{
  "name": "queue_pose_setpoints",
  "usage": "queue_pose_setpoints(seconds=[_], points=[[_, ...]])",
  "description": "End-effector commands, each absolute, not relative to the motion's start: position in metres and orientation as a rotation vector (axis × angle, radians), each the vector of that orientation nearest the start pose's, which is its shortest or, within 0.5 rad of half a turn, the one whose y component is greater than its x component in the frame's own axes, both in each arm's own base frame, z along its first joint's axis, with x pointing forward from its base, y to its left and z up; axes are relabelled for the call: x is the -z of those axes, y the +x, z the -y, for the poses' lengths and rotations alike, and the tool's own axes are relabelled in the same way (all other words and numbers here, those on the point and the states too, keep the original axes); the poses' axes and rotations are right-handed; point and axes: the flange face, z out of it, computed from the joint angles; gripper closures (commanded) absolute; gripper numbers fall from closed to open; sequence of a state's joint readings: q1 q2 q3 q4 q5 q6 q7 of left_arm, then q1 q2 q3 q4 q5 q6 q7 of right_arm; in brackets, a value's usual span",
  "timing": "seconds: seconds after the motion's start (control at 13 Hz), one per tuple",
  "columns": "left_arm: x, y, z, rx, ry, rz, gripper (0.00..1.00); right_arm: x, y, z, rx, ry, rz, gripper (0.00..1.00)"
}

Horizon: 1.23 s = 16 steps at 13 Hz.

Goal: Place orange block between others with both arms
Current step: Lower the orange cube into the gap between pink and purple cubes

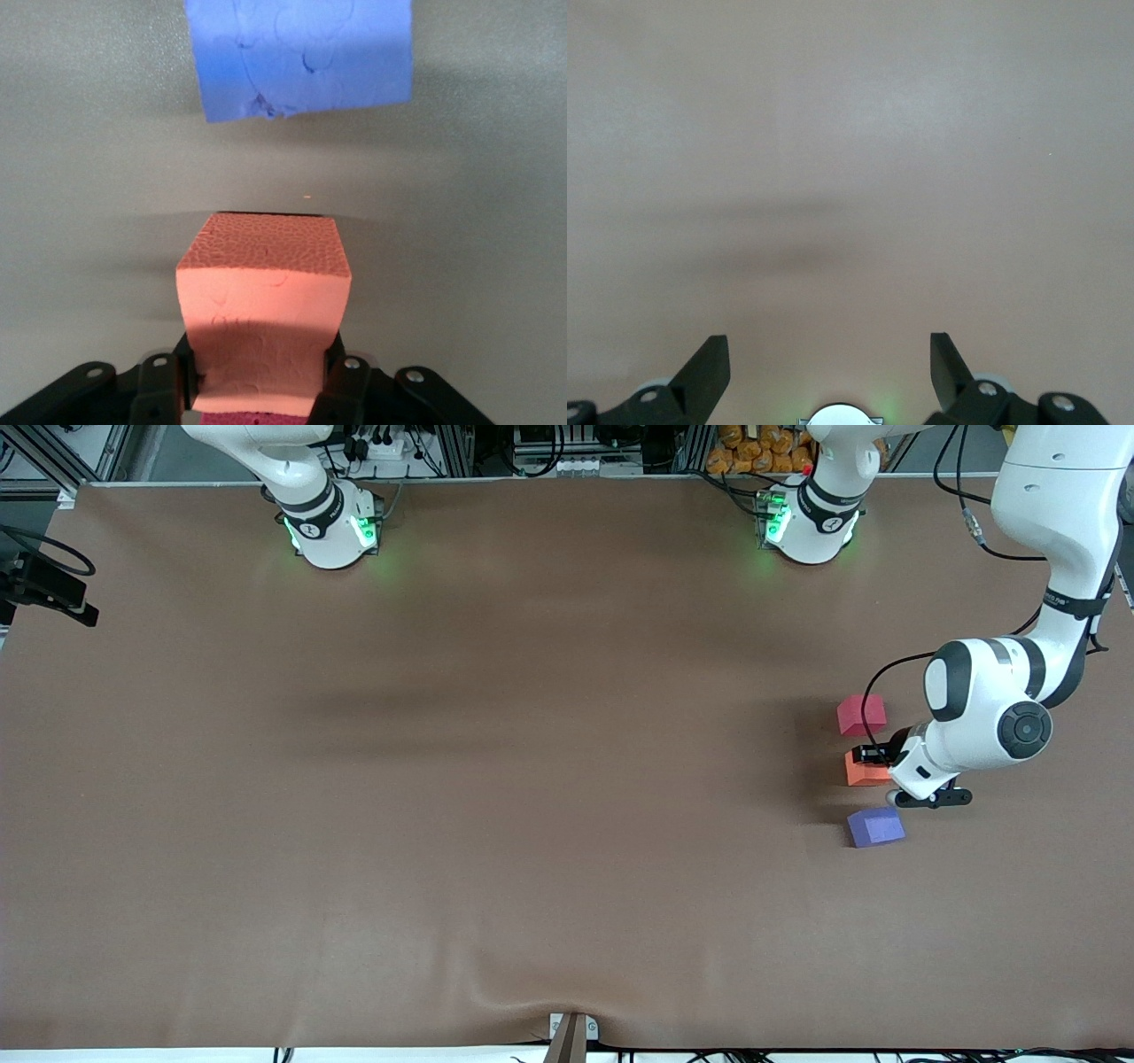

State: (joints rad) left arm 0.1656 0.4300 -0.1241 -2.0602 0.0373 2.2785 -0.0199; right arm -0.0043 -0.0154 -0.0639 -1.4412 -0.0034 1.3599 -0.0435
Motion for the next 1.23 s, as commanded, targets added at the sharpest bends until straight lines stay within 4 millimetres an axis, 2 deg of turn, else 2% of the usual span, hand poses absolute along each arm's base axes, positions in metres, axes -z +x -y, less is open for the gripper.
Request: queue_pose_setpoints(seconds=[0.0, 0.61, 0.69, 0.77, 0.84, 0.92, 1.15], points=[[-0.21, 0.569, -0.024, -0.302, -3.144, 0.026, 1.0, -0.677, 0.526, 0.036, -0.104, -3.139, -0.066, 0.0], [-0.198, 0.569, -0.023, -0.306, -3.147, 0.026, 1.0, -0.677, 0.526, 0.035, -0.104, -3.139, -0.063, 0.0], [-0.198, 0.569, -0.021, -0.306, -3.147, 0.022, 0.96, -0.677, 0.526, 0.035, -0.104, -3.139, -0.063, 0.0], [-0.199, 0.571, -0.021, -0.302, -3.147, 0.022, 0.71, -0.677, 0.526, 0.035, -0.104, -3.139, -0.063, 0.0], [-0.199, 0.572, -0.021, -0.299, -3.148, 0.022, 0.05, -0.677, 0.526, 0.035, -0.104, -3.139, -0.063, 0.0], [-0.201, 0.572, -0.021, -0.302, -3.147, 0.025, 0.0, -0.677, 0.526, 0.036, -0.104, -3.139, -0.066, 0.0], [-0.212, 0.575, -0.023, -0.285, -3.145, 0.032, 0.0, -0.676, 0.527, 0.035, -0.106, -3.139, -0.063, 0.0]])
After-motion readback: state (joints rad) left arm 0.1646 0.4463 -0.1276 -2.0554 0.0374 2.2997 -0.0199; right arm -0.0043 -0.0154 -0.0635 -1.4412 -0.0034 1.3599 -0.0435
